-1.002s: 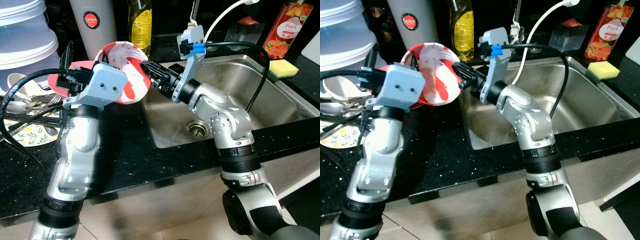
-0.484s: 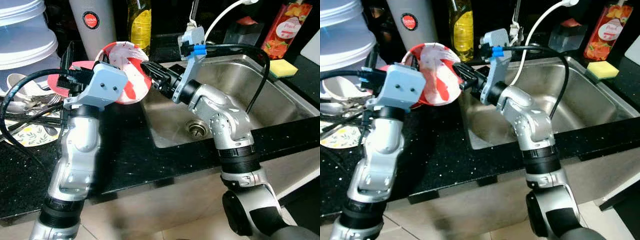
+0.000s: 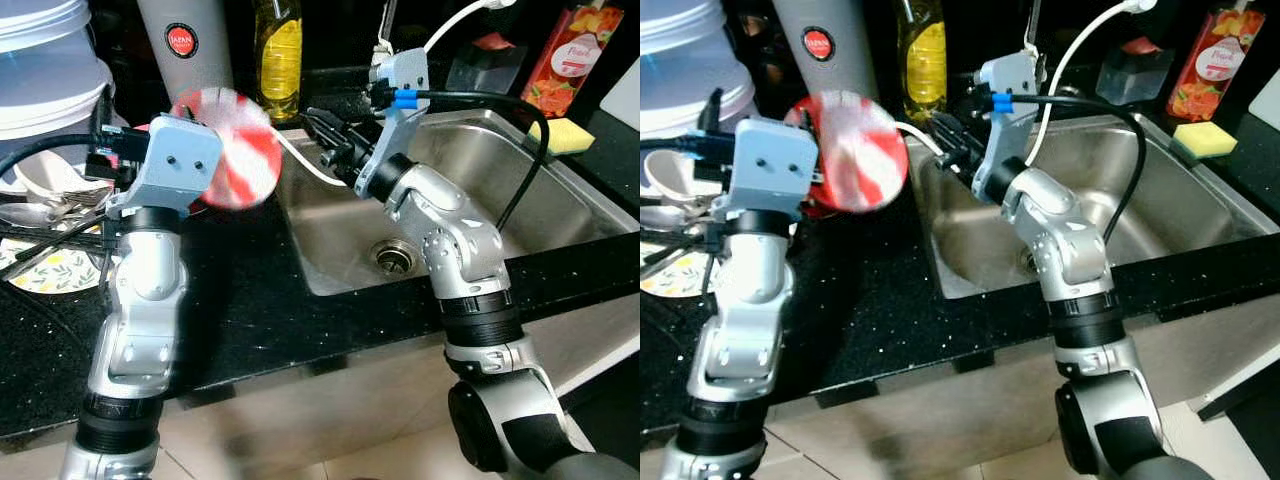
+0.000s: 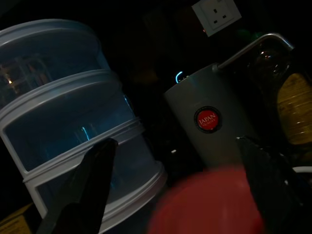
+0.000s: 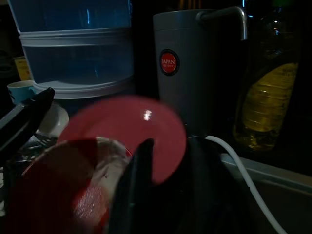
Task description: Kitchen organization
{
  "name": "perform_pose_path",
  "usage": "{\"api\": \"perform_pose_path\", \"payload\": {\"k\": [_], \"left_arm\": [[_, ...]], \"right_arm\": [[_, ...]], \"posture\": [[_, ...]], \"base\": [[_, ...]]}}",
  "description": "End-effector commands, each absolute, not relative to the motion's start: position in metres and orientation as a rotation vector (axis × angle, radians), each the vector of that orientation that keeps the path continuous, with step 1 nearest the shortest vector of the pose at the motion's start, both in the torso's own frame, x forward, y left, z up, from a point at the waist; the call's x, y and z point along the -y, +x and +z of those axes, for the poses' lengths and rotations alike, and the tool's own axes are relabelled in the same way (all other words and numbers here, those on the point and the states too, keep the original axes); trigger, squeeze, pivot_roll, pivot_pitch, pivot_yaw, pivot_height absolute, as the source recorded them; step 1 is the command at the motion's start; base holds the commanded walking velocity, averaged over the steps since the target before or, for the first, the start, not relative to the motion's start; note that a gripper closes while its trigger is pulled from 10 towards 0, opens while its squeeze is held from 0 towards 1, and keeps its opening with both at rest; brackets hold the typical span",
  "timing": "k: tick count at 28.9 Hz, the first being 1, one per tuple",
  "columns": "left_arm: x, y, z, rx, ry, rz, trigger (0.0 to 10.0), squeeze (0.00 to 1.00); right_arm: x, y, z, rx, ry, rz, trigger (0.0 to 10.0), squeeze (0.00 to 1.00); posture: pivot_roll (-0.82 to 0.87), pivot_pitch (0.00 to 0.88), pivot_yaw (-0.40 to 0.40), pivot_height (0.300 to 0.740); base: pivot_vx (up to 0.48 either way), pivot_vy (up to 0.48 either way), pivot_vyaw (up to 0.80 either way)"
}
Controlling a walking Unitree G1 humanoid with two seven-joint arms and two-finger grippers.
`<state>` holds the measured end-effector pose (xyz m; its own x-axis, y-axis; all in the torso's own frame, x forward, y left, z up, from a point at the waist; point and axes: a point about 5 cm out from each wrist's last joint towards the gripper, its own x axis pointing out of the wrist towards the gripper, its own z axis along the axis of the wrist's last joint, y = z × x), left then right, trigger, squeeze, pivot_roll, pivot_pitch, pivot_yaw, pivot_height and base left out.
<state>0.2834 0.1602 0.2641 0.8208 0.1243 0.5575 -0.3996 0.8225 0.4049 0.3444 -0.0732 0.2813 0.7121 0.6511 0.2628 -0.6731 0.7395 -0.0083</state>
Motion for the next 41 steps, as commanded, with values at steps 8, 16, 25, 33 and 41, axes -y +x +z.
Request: {"api": "perform_pose_path", "payload": {"k": [8,16,25,33,41], "left_arm": [[-0.161,0.284,0.265,0.534,0.517,0.306,10.0,0.0],[-0.162,0.283,0.266,0.536,0.518,0.31,10.0,0.0],[-0.164,0.283,0.27,0.537,0.462,0.317,10.0,0.0],[-0.163,0.282,0.272,0.544,0.45,0.308,10.0,0.0],[-0.171,0.257,0.288,0.472,0.002,0.082,10.0,0.0]], "right_arm": [[0.075,0.349,0.282,0.276,0.081,0.688,10.0,0.0],[0.075,0.35,0.282,0.279,0.083,0.678,10.0,0.0],[0.076,0.351,0.282,0.285,0.086,0.663,10.0,0.0],[0.077,0.351,0.283,0.286,0.089,0.656,10.0,0.0],[0.102,0.358,0.282,0.336,-0.102,0.554,10.0,0.0]], "posture": [[0.0,0.0,-0.039,0.74],[0.0,0.0,-0.037,0.74],[0.0,0.0,-0.035,0.74],[0.0,0.0,-0.033,0.74],[0.01,0.0,-0.03,0.74]], "base": [[0.0,0.0,0.0],[0.0,0.0,0.0],[0.0,0.0,0.0],[0.0,0.0,0.0],[0.0,0.0,0.0]]}}
